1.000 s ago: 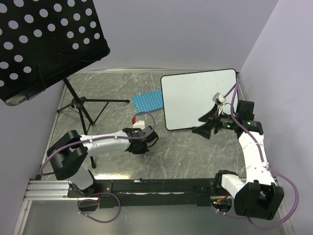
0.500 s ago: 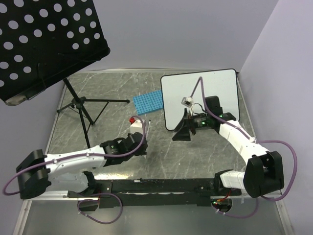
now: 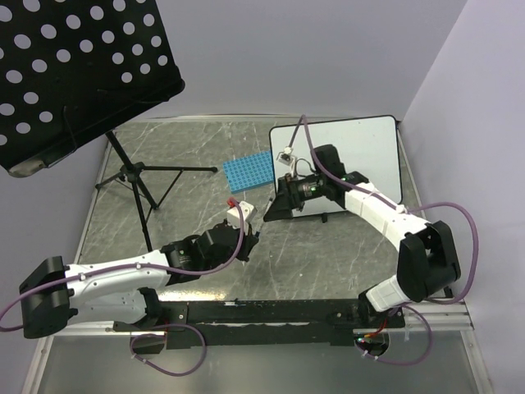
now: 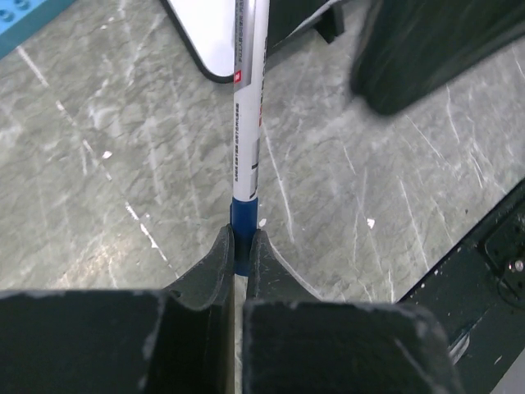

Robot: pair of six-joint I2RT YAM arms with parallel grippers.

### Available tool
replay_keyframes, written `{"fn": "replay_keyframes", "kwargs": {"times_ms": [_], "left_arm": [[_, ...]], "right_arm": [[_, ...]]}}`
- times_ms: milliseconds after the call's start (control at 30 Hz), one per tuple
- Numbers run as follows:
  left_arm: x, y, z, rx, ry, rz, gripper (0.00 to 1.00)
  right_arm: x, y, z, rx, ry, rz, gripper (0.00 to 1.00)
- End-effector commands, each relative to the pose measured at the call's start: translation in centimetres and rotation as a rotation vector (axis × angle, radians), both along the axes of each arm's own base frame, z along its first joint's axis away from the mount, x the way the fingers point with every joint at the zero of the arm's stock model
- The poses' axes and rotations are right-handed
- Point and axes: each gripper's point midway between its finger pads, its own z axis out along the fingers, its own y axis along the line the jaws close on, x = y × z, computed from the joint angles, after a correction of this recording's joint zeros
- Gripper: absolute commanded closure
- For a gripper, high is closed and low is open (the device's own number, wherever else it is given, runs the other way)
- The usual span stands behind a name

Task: Write a sentence on the whiteboard
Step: Pass from the left arm to the right

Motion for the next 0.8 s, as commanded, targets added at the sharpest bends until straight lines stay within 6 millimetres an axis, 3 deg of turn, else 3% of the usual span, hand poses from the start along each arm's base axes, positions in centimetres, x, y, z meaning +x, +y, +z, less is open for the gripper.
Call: {"fn": "replay_keyframes", "kwargs": {"times_ms": [0, 200, 633, 767], "left_arm": [[-0.3, -2.0, 1.9, -0.042, -0.056, -0.097, 0.99], [-0.8, -2.6, 2.0, -0.046, -0.059, -0.142, 0.99], [-0.3, -2.1, 1.4, -0.013, -0.055, -0.111, 0.99], [-0.2, -2.0, 1.2, -0.009, -0.048, -0.096, 0.99]], "right_arm": [[-0.5, 1.5, 0.7, -0.021, 0.028, 0.024, 0.01], [-0.3, 2.4, 0.4, -0.048, 0.037, 0.046, 0.07], [-1.6, 2.7, -0.1, -0.085, 0.038, 0.112, 0.56], [-2.0, 2.9, -0.2, -0.093, 0.027, 0.128, 0.66]]}}
